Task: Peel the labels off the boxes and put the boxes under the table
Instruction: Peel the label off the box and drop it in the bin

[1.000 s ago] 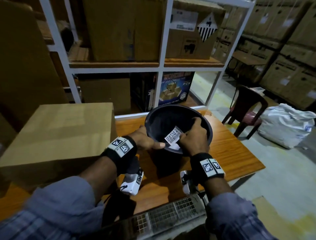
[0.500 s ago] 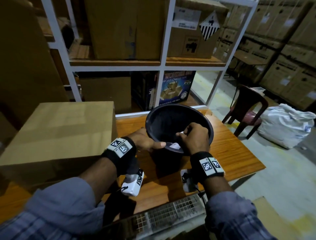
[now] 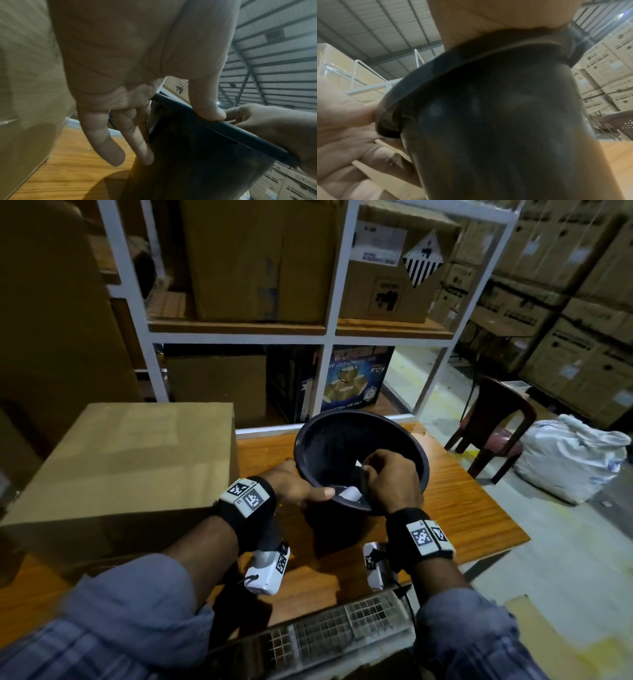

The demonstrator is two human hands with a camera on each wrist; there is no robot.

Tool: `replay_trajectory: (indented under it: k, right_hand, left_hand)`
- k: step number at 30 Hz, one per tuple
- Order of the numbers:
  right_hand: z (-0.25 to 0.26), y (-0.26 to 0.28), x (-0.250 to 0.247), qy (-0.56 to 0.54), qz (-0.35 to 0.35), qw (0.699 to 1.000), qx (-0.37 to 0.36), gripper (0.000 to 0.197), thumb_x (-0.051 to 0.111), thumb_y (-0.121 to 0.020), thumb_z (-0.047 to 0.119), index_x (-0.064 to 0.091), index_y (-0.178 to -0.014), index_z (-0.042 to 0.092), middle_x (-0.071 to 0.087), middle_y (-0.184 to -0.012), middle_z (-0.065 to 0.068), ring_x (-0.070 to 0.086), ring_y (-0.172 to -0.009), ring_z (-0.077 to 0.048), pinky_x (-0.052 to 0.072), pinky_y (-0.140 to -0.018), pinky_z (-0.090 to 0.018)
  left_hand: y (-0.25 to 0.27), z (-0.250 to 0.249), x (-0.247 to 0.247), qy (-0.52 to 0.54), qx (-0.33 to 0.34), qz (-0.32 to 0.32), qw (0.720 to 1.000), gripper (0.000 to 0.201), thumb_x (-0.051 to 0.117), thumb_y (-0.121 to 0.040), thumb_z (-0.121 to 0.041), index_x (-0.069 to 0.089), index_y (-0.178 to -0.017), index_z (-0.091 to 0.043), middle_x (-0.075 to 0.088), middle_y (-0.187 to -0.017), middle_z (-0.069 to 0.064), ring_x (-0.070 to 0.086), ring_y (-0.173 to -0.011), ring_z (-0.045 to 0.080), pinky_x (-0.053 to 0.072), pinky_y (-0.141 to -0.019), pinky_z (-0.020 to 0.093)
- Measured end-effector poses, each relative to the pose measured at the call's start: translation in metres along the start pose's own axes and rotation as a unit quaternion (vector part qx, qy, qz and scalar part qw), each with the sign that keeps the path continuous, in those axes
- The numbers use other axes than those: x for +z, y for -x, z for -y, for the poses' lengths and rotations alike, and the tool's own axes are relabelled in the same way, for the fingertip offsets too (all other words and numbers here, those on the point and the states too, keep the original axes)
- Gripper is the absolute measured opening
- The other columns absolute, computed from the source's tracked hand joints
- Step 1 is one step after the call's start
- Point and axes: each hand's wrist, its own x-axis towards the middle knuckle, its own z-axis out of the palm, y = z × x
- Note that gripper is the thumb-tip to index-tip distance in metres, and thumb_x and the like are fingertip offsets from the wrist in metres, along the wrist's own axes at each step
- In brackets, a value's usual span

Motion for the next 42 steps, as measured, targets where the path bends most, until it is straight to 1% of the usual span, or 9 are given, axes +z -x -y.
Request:
replay_trajectory:
  k: [8,11,15,20,23,27,31,33,42]
  right_hand:
    - [-0.002,0.003,0.002,-0.004,0.006,1.0,0.005,0.012,0.08,-0.086,0.024,0.068,-0.085,0.024,0.069,-0.086,0.002,0.067,-0.086,-0.022,0.061,-0.076,-0.041]
    - [-0.004,0.004,0.001,0.012,0.018,1.0,-0.004,0.013,0.084,-0.085,0.025,0.073,-0.08,0.022,0.069,-0.085,0.002,0.068,-0.085,-0.021,0.058,-0.074,-0.036]
    - [-0.009,0.009,0.003,0.03,0.002,0.999,-0.031,0.003,0.077,-0.091,0.019,0.079,-0.09,0.02,0.064,-0.103,-0.004,0.066,-0.094,-0.027,0.056,-0.078,-0.037]
    - [-0.017,0.018,0.01,0.013,0.015,0.999,-0.043,0.024,0.065,-0.089,0.002,0.08,-0.096,0.02,0.071,-0.103,-0.009,0.068,-0.097,-0.031,0.057,-0.086,-0.039]
    - [-0.032,0.03,0.025,-0.009,0.045,0.999,-0.028,0.01,0.07,-0.089,0.011,0.078,-0.094,0.015,0.075,-0.096,-0.012,0.07,-0.096,-0.034,0.057,-0.085,-0.041]
    - [-0.044,0.04,0.022,-0.017,-0.016,1.0,-0.002,0.012,0.071,-0.09,0.015,0.077,-0.101,0.015,0.075,-0.102,-0.013,0.07,-0.099,-0.036,0.057,-0.086,-0.042]
    - [-0.053,0.031,0.004,-0.034,0.005,0.997,0.074,0.02,0.066,-0.093,0.014,0.071,-0.106,0.0,0.073,-0.107,-0.024,0.066,-0.104,-0.043,0.051,-0.086,-0.043]
    - [-0.054,0.023,-0.002,-0.038,0.048,0.992,0.108,0.024,0.065,-0.092,0.017,0.07,-0.103,-0.004,0.072,-0.107,-0.028,0.067,-0.104,-0.045,0.051,-0.084,-0.044]
    - [-0.028,0.008,-0.022,-0.032,0.051,0.997,0.055,0.03,0.068,-0.095,0.024,0.072,-0.119,0.005,0.072,-0.123,-0.021,0.064,-0.119,-0.04,0.05,-0.098,-0.041]
  left_hand:
    - [-0.002,0.005,0.002,-0.007,-0.001,0.001,1.0,0.055,0.086,-0.085,-0.029,0.044,-0.121,-0.025,0.058,-0.118,-0.003,0.061,-0.109,0.022,0.046,-0.064,0.028]
    - [-0.004,0.008,0.002,-0.025,-0.007,0.005,1.0,0.076,0.092,-0.075,-0.038,0.045,-0.133,-0.02,0.06,-0.127,0.0,0.063,-0.111,0.023,0.054,-0.083,0.038]
    - [-0.005,0.012,0.003,-0.034,-0.028,-0.019,0.999,0.134,0.1,-0.057,-0.044,0.015,-0.16,-0.028,0.043,-0.156,0.009,0.051,-0.134,0.036,0.048,-0.106,0.058]
    - [-0.006,0.021,0.015,-0.056,-0.014,-0.021,0.998,0.156,0.094,-0.074,-0.027,-0.041,-0.15,-0.012,0.018,-0.17,0.016,0.029,-0.151,0.038,0.032,-0.122,0.048]
    - [-0.01,0.035,0.026,-0.053,-0.005,-0.054,0.997,0.136,0.084,-0.085,-0.02,-0.031,-0.156,-0.007,0.038,-0.16,0.017,0.045,-0.14,0.037,0.038,-0.114,0.041]
    - [-0.011,0.037,0.03,0.062,0.013,-0.048,0.997,0.072,0.078,-0.093,-0.03,0.036,-0.148,-0.01,0.068,-0.118,0.012,0.07,-0.083,0.024,0.049,-0.062,0.032]
    - [-0.013,0.032,0.028,-0.036,0.08,-0.075,0.993,0.057,0.083,-0.077,-0.046,0.054,-0.122,-0.03,0.068,-0.109,0.004,0.068,-0.096,0.03,0.057,-0.077,0.037]
    - [-0.005,0.029,0.029,-0.092,0.115,-0.094,0.985,0.039,0.079,-0.09,-0.035,0.058,-0.123,-0.031,0.065,-0.097,-0.003,0.064,-0.089,0.022,0.05,-0.069,0.029]
    - [0.002,0.024,0.037,-0.113,0.196,-0.135,0.965,0.034,0.059,-0.105,-0.027,0.063,-0.139,-0.027,0.069,-0.13,0.006,0.065,-0.118,0.029,0.056,-0.097,0.046]
